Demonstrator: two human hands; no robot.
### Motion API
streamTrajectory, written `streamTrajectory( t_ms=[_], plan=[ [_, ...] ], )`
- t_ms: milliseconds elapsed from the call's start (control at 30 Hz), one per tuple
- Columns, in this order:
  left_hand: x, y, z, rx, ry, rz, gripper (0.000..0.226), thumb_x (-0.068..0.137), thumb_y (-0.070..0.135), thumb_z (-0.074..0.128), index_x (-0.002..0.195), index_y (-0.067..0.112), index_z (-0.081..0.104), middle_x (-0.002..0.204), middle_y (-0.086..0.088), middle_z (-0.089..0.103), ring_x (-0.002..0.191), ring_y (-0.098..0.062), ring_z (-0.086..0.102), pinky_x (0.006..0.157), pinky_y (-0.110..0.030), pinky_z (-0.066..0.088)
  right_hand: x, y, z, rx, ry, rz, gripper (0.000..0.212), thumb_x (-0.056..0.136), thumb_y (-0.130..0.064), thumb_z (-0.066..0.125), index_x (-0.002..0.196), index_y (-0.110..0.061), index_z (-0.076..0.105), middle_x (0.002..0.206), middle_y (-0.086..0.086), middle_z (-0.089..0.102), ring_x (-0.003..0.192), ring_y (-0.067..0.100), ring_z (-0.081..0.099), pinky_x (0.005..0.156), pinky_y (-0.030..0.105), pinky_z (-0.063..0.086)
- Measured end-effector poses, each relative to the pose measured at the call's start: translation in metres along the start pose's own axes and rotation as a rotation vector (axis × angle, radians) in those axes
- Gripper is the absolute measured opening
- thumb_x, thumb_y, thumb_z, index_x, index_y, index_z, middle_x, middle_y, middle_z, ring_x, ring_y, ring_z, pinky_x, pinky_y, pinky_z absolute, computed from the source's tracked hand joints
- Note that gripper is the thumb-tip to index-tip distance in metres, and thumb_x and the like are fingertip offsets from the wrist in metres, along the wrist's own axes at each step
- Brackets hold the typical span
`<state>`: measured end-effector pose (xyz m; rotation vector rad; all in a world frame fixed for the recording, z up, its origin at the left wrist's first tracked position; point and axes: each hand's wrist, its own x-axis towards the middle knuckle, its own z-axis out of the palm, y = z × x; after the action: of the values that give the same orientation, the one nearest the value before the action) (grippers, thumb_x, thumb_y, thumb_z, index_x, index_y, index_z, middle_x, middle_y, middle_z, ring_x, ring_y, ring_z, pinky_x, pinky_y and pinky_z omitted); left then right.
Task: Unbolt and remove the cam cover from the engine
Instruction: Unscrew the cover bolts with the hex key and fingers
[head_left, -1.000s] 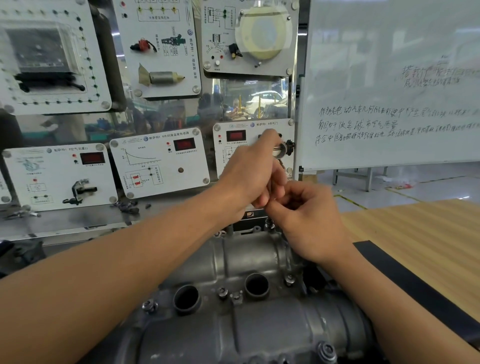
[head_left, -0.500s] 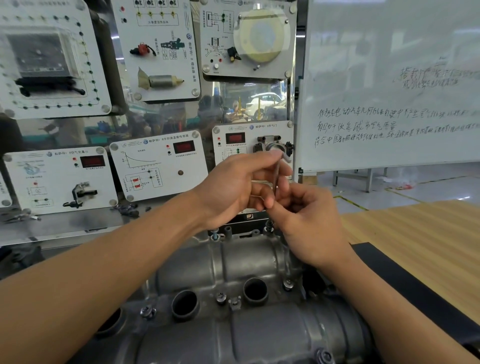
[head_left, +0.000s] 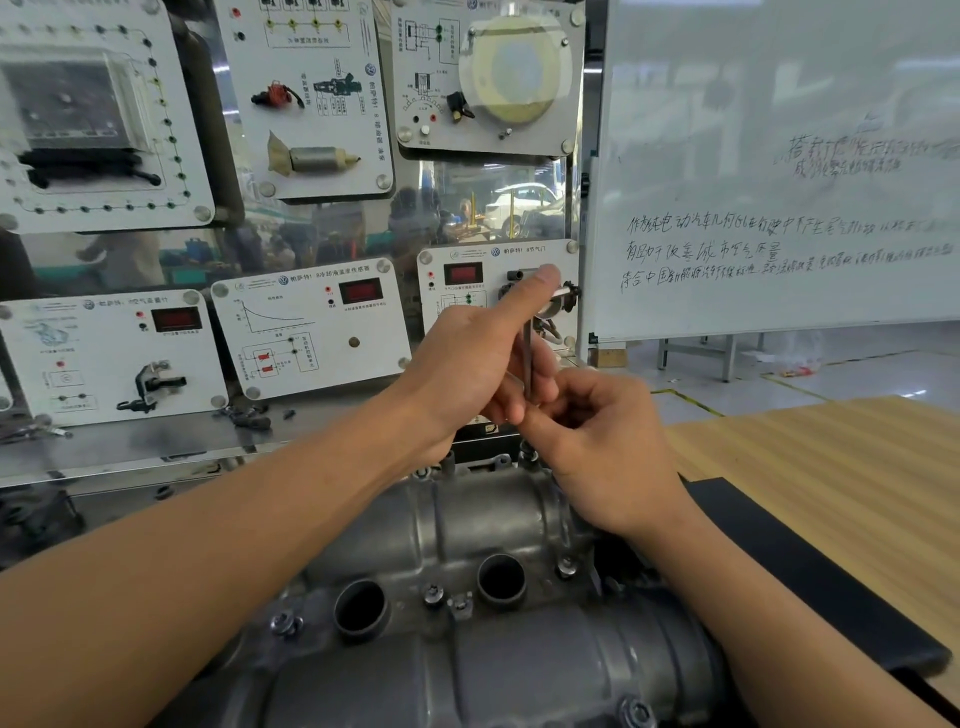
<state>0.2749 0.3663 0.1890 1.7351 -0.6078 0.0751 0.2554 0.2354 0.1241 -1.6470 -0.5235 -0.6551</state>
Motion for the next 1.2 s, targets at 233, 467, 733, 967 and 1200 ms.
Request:
streamTrajectory(
  t_ms=[233,467,733,967,1200],
  plan=[
    [0.002,0.002,-0.005,-0.036,-0.015,0.177,0.032,0.104,0.04,0.047,0.102,0.018,0.07,0.083,-0.006,0.075,0.042,-0.015,0.055,0.043,-0.022,0.042,0.0,-0.003,0.002,-0.003,0.031,0.028,0.022,0.087,-0.005,0.071,0.067,-0.008,0.066,0.051,0.0,0.055,0.045,0.006,0.043,0.046,0.018,0.036],
    [0.003,0.008,-0.016,-0.021,-0.225,0.237,0.027,0.106,0.021,0.043,0.123,0.021,0.064,0.094,-0.008,0.076,0.043,-0.013,0.05,0.045,-0.021,0.044,0.0,-0.001,0.0,-0.032,0.036,0.032,0.021,0.086,-0.002,0.069,0.065,-0.005,0.065,0.05,0.001,0.054,0.045,0.007,0.043,0.045,0.016,0.037],
    [0.005,0.009,-0.019,-0.009,-0.14,0.274,0.021,0.097,0.015,0.061,0.116,0.023,0.067,0.087,-0.004,0.076,0.045,-0.011,0.053,0.049,-0.02,0.045,0.001,0.003,0.001,-0.064,0.046,0.022,0.019,0.085,-0.003,0.07,0.067,-0.01,0.067,0.052,-0.001,0.058,0.046,0.005,0.046,0.048,0.016,0.039],
    [0.006,0.004,-0.022,0.035,-0.068,0.196,0.052,0.078,0.034,0.076,0.126,0.024,0.059,0.09,-0.006,0.078,0.051,-0.01,0.058,0.05,-0.02,0.047,0.001,0.005,0.0,0.016,0.095,0.04,0.012,0.083,-0.013,0.079,0.074,-0.012,0.072,0.065,0.011,0.067,0.053,0.011,0.056,0.051,0.02,0.047],
    [0.007,-0.009,-0.036,0.222,-0.328,0.048,0.026,0.088,0.016,0.068,0.114,0.016,0.072,0.11,-0.003,0.075,0.109,-0.022,0.069,0.097,-0.039,0.054,0.0,0.004,-0.001,0.003,0.07,-0.033,0.021,0.087,-0.022,0.075,0.072,-0.007,0.073,0.055,0.004,0.061,0.048,0.005,0.047,0.048,0.016,0.039]
  ],
)
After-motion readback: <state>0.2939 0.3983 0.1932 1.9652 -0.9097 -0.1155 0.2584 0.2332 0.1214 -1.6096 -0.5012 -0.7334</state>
